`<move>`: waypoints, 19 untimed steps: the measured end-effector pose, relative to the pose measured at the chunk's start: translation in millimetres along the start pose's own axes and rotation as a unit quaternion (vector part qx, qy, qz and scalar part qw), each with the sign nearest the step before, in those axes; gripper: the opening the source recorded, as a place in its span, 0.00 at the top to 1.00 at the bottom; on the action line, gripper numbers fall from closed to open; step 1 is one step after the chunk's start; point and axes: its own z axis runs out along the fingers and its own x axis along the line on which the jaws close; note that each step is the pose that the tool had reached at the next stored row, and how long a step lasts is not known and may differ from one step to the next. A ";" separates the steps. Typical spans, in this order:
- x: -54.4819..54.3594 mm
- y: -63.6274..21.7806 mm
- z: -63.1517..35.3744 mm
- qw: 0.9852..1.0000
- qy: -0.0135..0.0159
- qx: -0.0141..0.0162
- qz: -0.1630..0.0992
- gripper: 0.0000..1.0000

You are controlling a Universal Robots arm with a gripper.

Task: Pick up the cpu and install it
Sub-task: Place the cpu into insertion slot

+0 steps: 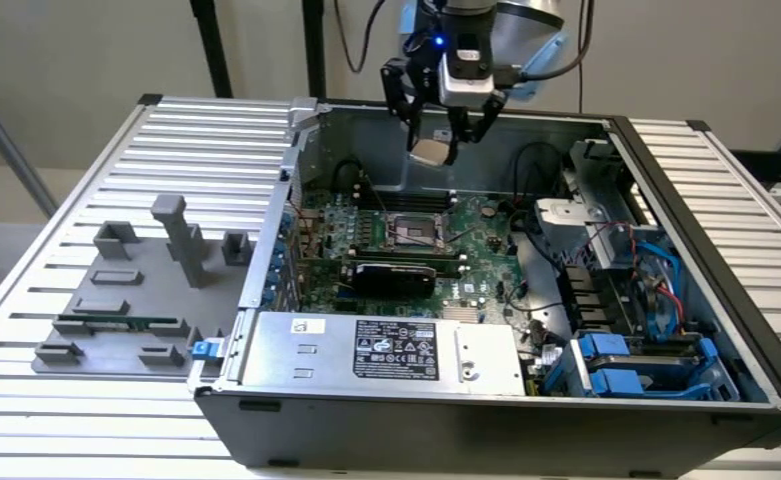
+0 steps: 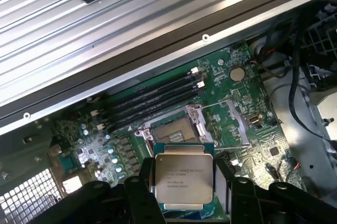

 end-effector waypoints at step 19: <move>-0.1 -0.2 5.7 0.986 -0.006 -0.002 0.169 0.45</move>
